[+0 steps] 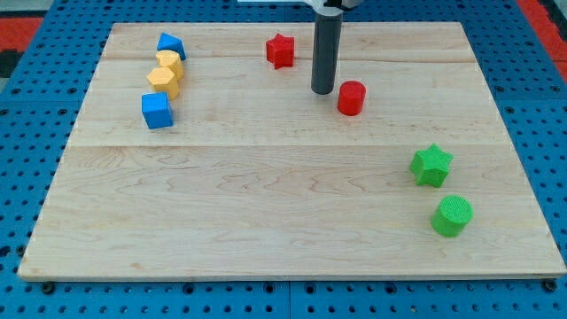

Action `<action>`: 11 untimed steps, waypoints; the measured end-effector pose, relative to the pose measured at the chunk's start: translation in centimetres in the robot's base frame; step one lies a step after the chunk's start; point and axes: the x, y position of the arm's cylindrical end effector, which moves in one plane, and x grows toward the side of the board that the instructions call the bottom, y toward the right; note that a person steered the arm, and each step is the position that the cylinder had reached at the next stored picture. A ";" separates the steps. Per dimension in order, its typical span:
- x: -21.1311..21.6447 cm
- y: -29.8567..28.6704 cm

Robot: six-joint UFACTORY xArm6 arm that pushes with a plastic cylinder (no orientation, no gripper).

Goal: Move red star diagonally to the red circle

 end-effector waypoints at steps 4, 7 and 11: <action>-1.7 -1.3; -8.9 -7.0; -4.3 8.3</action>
